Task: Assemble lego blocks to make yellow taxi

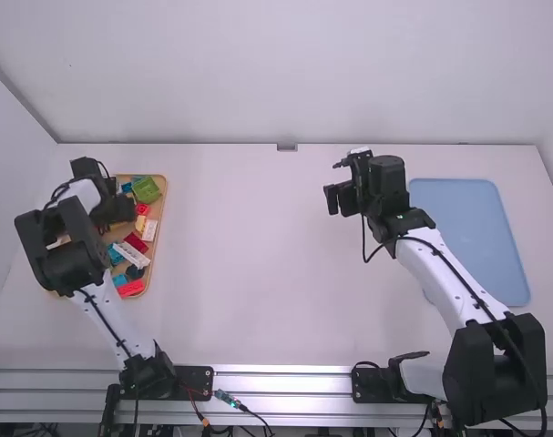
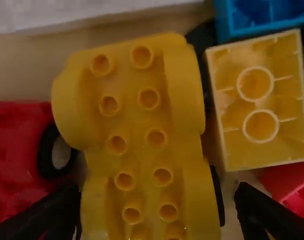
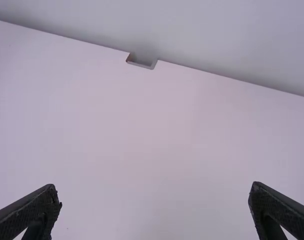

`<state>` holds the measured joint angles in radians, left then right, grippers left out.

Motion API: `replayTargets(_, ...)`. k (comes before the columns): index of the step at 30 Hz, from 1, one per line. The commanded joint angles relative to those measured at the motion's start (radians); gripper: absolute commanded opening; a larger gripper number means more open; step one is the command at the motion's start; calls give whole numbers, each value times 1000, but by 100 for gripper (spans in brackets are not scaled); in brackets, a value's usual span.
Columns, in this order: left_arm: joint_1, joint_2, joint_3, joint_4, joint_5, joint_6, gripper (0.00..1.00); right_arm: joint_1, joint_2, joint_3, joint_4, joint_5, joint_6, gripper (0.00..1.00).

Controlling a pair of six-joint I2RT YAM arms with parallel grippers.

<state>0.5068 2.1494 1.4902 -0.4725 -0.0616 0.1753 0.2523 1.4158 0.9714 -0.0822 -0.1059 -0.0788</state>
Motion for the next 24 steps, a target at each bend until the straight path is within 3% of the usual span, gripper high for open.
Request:
replayTargets(1, 3, -36, -10, 2, -10, -64, 80, 3, 2, 31, -3, -2, 0, 99)
replayTargets(5, 4, -36, -11, 4, 61, -82, 77, 5, 2, 31, -1, -2, 0, 99)
replayTargets(12, 2, -36, -60, 85, 65, -135, 83, 5, 2, 31, -8, -1, 0, 99)
replayTargets(24, 2, -36, -95, 133, 20, -226, 60, 16, 2, 31, -3, 1, -1, 99)
